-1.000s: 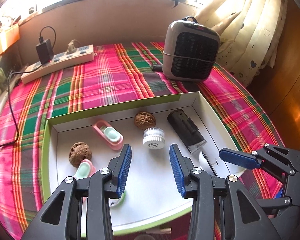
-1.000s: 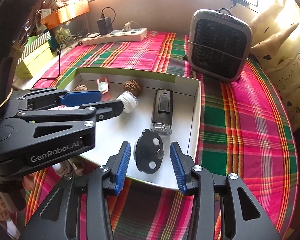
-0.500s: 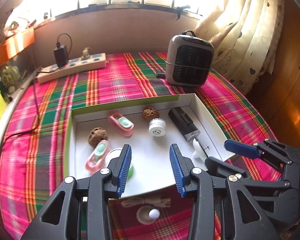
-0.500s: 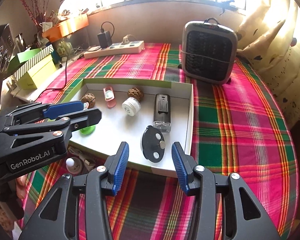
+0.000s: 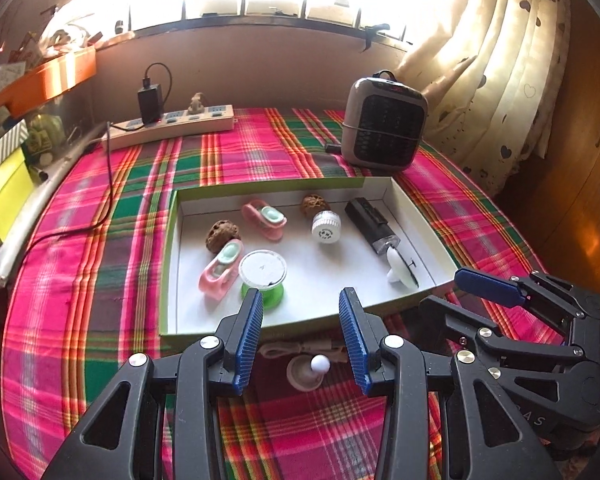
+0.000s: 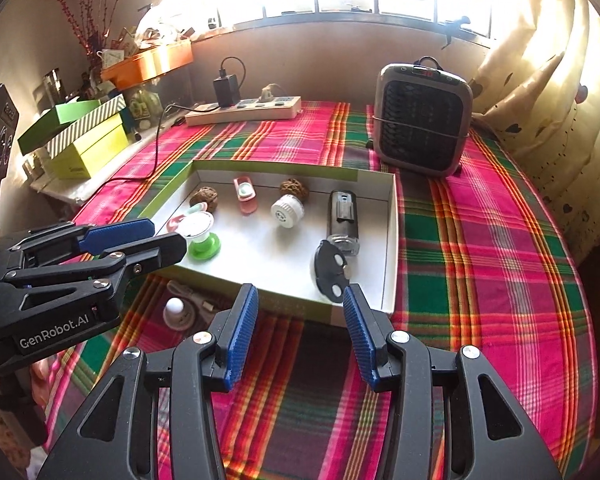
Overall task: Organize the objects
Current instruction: 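Withdraw both open tools toward the stand and cable in front of the box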
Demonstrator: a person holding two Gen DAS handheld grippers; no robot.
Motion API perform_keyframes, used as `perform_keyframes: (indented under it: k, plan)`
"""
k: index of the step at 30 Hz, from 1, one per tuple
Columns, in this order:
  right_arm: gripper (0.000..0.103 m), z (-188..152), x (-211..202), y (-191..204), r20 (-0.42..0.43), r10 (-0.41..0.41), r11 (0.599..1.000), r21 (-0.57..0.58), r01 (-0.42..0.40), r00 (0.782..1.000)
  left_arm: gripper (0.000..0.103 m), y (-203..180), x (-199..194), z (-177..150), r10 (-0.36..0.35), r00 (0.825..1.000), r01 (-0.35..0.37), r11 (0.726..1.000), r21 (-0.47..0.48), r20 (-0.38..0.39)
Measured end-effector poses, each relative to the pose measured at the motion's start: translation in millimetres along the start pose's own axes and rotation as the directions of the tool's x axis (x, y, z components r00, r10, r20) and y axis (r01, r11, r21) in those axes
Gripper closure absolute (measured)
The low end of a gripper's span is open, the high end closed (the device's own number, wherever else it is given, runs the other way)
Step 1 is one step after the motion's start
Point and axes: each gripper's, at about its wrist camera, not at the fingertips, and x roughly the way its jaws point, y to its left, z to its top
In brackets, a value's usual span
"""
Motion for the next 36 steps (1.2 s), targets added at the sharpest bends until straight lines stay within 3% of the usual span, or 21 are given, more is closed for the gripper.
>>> perform_keyframes:
  k: [11,22,36]
  plan:
    - [0.057,-15.4,-7.2,7.2,0.013,0.011,1.0,-0.009,-0.011,1.0,0.065,23.0,-14.3,-24.7,-0.016,1.0,0.016,0.998,-0.053,-0.002]
    - [0.057,-29.0,-0.6,5.7,-0.009,0.027,1.0,0.009,-0.027,1.0,0.062,25.3,-4.2,-42.2,-0.098,0.994,0.094,0.993,-0.076,-0.046]
    - [0.057,-34.5,5.2,-2.3,-0.032,0.029,0.999,0.028,-0.028,0.999,0.061,7.4,28.0,-43.3,-0.067,0.992,0.064,0.997,-0.031,-0.11]
